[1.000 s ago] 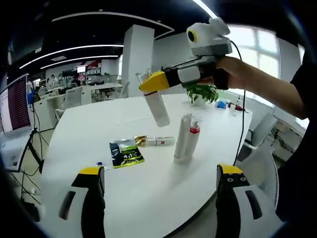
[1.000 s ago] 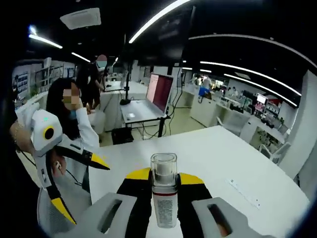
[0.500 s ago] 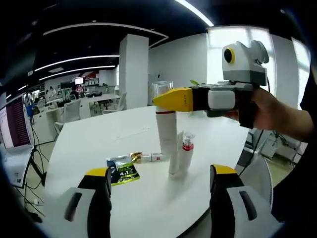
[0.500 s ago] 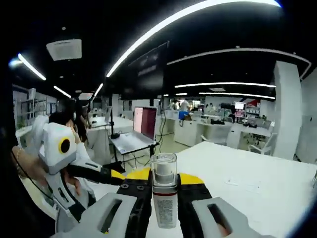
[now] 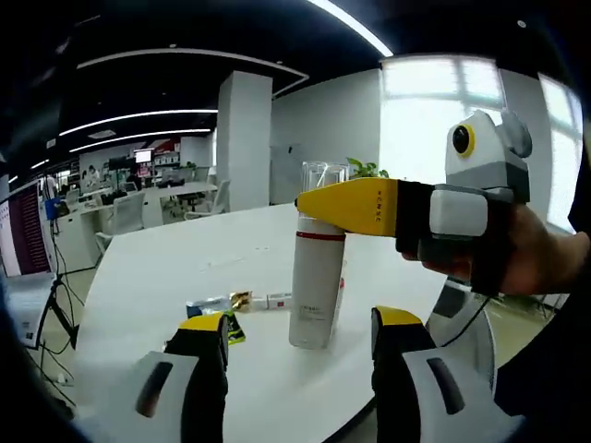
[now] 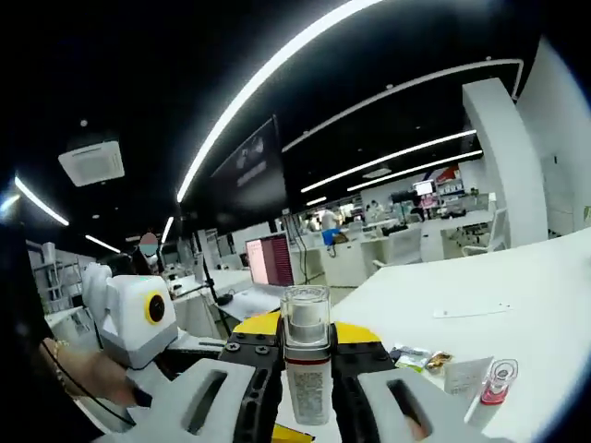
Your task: Arrange the skincare products in the storage area until every visible bottle or jar stands upright without overlapping.
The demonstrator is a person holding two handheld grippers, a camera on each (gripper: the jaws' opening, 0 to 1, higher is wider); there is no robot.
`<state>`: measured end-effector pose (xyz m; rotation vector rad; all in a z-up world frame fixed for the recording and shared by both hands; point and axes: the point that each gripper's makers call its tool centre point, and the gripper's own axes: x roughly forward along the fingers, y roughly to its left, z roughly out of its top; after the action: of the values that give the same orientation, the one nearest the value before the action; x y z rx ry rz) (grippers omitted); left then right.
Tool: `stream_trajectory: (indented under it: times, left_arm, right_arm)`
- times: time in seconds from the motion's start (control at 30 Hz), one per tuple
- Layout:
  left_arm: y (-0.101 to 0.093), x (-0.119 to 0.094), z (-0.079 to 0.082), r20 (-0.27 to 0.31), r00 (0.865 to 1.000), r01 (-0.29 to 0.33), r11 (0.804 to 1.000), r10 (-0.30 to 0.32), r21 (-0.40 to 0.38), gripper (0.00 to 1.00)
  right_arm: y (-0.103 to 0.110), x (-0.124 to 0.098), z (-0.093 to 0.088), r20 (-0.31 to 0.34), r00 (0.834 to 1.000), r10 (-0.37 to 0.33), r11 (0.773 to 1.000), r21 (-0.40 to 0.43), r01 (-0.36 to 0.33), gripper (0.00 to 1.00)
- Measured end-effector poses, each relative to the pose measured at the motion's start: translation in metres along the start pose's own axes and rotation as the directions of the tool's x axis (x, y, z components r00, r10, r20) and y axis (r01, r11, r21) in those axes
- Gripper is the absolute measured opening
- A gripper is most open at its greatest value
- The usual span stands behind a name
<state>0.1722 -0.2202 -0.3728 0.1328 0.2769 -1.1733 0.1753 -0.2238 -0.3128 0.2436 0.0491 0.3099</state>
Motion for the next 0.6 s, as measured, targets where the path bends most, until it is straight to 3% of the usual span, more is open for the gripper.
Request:
stream_trajectory:
  times: [0.37,0.6]
  left_arm:
    - [-0.006,-0.007,0.004,0.027,1.000,0.016,0.999,-0.017,0.041,0.32]
    - [-0.008,-0.007,0.009,0.041,0.999,0.020,0.997,-0.023,0.081,0.28]
  right_arm:
    - [0.011,-0.007,0.010,0.042,0.999,0.007,1.000,0.018,-0.008,0.10]
    - [0.015,-0.009,0.011,0.042,0.999,0.007,1.000,0.018,-0.008,0.10]
